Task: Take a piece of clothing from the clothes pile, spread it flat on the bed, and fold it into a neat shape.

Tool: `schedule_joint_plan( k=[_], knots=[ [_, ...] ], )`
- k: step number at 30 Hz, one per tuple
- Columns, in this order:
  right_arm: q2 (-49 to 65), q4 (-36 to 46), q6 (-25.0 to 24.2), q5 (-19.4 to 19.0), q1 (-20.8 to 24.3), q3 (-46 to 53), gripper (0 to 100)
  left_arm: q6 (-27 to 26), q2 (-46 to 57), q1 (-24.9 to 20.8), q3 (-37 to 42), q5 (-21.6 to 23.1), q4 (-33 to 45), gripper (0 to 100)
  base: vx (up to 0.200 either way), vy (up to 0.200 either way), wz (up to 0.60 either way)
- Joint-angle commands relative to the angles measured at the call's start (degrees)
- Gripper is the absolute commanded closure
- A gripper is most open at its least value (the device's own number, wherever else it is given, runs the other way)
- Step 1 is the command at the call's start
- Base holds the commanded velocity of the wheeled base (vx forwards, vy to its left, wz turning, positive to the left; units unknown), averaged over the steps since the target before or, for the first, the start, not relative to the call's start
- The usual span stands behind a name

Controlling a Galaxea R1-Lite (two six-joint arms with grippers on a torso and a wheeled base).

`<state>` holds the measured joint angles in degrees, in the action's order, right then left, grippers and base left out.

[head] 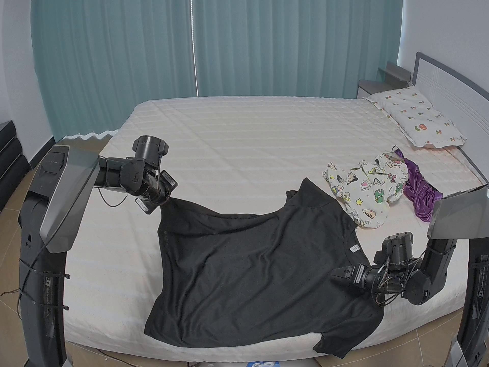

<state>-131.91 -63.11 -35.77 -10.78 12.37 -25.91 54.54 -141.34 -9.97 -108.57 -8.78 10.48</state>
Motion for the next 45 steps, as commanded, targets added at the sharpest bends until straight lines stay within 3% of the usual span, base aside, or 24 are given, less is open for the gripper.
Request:
schedule_joint_plan(
  k=[1,14,15,22,27,31,34,39,45],
  knots=[
    [-0.4,-0.1,0.0,0.1,0.0,0.0,0,1.4,-7.4,2.4,-6.0,-0.7,0.2,100,0.000,0.000,0.00],
    [-0.9,0.0,0.0,0.1,0.0,-0.1,0,1.4,-9.6,4.4,-6.0,-0.3,-6.3,100,0.000,0.000,0.00],
    [-0.9,-0.1,0.0,0.1,0.1,-0.1,0,1.4,-9.6,4.3,-6.0,-0.3,-6.4,0,0.000,0.000,0.00],
    [-0.7,-0.1,0.0,0.1,0.0,-0.1,0,1.9,-9.6,4.4,-6.0,-0.9,-8.6,0,0.000,0.000,0.00],
    [-0.4,-1.0,-0.3,0.0,-0.1,-0.1,0,4.3,-8.6,5.6,-6.0,-0.3,-5.7,0,0.000,0.000,0.00],
    [-0.4,-2.3,-1.9,0.1,-0.1,0.1,0,5.7,-5.4,6.7,-6.0,4.8,2.7,0,0.000,0.000,0.00],
    [-0.4,-2.4,-1.9,0.1,-0.1,0.1,0,6.9,-2.7,7.5,-4.2,8.4,4.0,0,0.000,0.000,0.00],
    [-0.4,-2.4,-2.0,0.1,-0.1,0.1,0,7.3,4.4,7.7,8.9,13.3,1.8,0,0.000,0.000,0.00],
    [-0.4,-2.4,-2.0,0.1,-0.1,0.2,0,6.9,13.0,7.6,28.7,18.8,-7.9,0,-0.100,0.000,0.00]
  ],
)
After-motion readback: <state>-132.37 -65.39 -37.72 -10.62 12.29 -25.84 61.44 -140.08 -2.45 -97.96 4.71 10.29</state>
